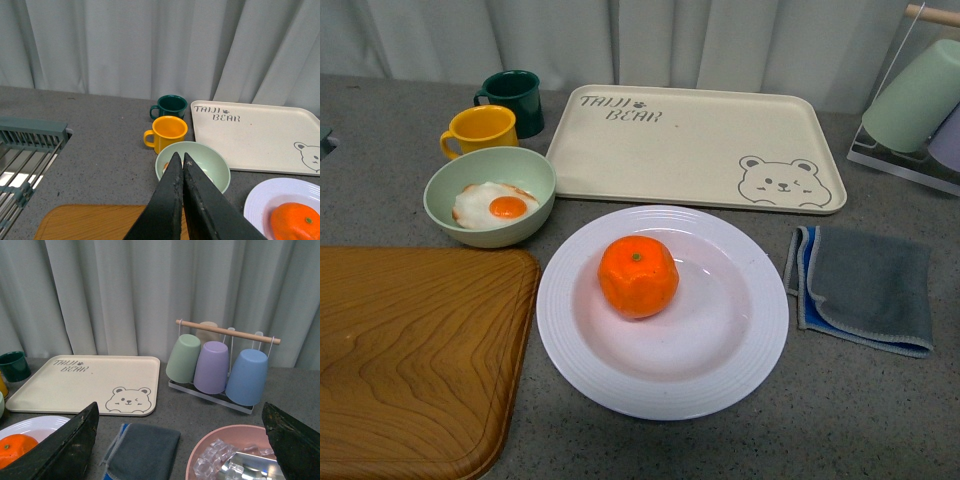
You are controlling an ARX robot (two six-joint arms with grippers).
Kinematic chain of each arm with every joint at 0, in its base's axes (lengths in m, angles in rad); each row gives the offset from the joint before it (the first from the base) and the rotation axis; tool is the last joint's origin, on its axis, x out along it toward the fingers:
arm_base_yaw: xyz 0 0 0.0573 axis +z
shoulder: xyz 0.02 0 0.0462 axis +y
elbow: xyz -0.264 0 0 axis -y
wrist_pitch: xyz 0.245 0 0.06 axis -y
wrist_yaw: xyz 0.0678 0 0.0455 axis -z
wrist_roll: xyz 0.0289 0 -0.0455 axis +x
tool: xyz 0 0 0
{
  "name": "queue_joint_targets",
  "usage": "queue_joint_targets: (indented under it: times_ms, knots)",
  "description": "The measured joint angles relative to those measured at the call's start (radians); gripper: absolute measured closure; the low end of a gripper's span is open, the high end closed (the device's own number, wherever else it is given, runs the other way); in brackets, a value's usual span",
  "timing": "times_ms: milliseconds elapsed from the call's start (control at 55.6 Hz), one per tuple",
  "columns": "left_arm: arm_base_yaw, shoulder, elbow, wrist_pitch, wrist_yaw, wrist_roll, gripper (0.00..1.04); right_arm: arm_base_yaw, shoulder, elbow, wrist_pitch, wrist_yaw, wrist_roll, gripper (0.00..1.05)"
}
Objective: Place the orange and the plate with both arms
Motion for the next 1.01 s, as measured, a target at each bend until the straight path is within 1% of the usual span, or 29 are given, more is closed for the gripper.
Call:
queue_joint_targets:
  times_ms: [36, 72, 90, 198, 234, 629, 1007]
  knots:
    - [0.011, -0.025, -0.006, -0.020, 0.016, 0.000, 1.01, 0.000, 0.000, 0.000, 0.000, 0.000, 0.000, 0.09]
    - [0.045, -0.060, -0.014, -0.048, 0.066, 0.001, 1.01, 0.000, 0.000, 0.000, 0.000, 0.000, 0.000, 0.09]
    - [0.058, -0.077, -0.018, -0.061, 0.074, 0.001, 1.01, 0.000, 0.000, 0.000, 0.000, 0.000, 0.000, 0.09]
    - [0.087, -0.163, -0.030, -0.129, 0.079, 0.001, 1.01, 0.000, 0.000, 0.000, 0.000, 0.000, 0.000, 0.09]
    - [0.088, -0.208, -0.037, -0.167, 0.082, 0.001, 1.01, 0.000, 0.000, 0.000, 0.000, 0.000, 0.000, 0.09]
    - [0.089, -0.468, -0.038, -0.402, 0.085, 0.001, 1.01, 0.000, 0.000, 0.000, 0.000, 0.000, 0.000, 0.09]
    - [0.089, -0.650, -0.038, -0.575, 0.085, 0.001, 1.01, 0.000, 0.000, 0.000, 0.000, 0.000, 0.000, 0.09]
